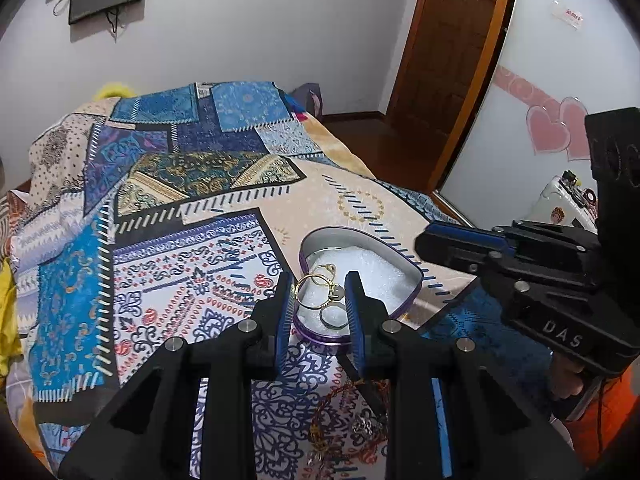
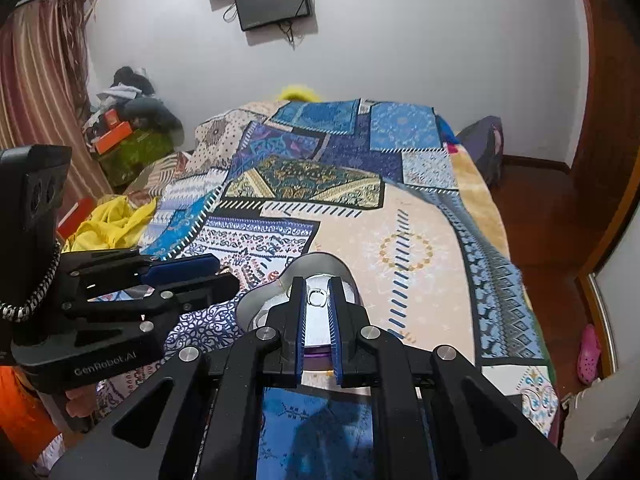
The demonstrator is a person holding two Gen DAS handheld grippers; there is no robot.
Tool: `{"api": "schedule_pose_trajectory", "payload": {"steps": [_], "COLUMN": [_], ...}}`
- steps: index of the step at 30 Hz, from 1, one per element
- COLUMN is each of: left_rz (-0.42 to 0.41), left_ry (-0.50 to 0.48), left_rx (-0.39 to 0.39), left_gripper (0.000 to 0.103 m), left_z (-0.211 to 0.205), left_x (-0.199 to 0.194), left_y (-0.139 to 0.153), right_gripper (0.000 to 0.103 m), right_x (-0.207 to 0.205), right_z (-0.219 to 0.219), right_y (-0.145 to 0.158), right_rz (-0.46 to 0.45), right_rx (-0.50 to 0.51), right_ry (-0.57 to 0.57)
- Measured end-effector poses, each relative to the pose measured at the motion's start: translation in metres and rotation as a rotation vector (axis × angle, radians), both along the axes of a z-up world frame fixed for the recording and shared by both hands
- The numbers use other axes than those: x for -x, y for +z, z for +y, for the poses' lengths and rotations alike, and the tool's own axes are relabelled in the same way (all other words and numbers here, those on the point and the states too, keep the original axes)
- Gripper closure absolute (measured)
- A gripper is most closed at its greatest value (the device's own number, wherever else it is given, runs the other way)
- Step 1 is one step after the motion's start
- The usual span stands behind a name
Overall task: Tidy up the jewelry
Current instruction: 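Carry both rings into the purple heart tin and open both grippers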
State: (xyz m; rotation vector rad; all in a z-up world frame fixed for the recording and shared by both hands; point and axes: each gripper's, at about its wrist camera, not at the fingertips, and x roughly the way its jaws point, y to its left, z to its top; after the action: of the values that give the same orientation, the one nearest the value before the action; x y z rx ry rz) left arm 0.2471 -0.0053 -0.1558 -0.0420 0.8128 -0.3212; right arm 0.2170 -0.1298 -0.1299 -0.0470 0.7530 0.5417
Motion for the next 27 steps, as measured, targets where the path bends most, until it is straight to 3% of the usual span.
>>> {"api": "schedule_pose_trajectory", "payload": {"steps": [17,23,27], "left_rz": [0.045,0.047,0.040], "left_ry": [-0.022,-0.029,-0.032], "left_rx": [0.000,-0.008,-0.015], "left_gripper": [0.078,0.078,0.078], "left_z": [-0.008,-0.010,-0.011], "left_x": [-0.020,-0.021,-0.020], "left_y": [-0.017,-0.018,-0.017], "right_gripper": [0.094,0.094,0.089], "right_x": [-0.019,-0.017,-0.017], "right_z": [0.005,0.008,0.007], "right_y": [-0.015,-0.012,-0.010], "right_rz": [0.064,0.049,0.043], "right_rx": [0.024,0.049,0.051], "right_ry": [0.035,0.046,0.038]}}
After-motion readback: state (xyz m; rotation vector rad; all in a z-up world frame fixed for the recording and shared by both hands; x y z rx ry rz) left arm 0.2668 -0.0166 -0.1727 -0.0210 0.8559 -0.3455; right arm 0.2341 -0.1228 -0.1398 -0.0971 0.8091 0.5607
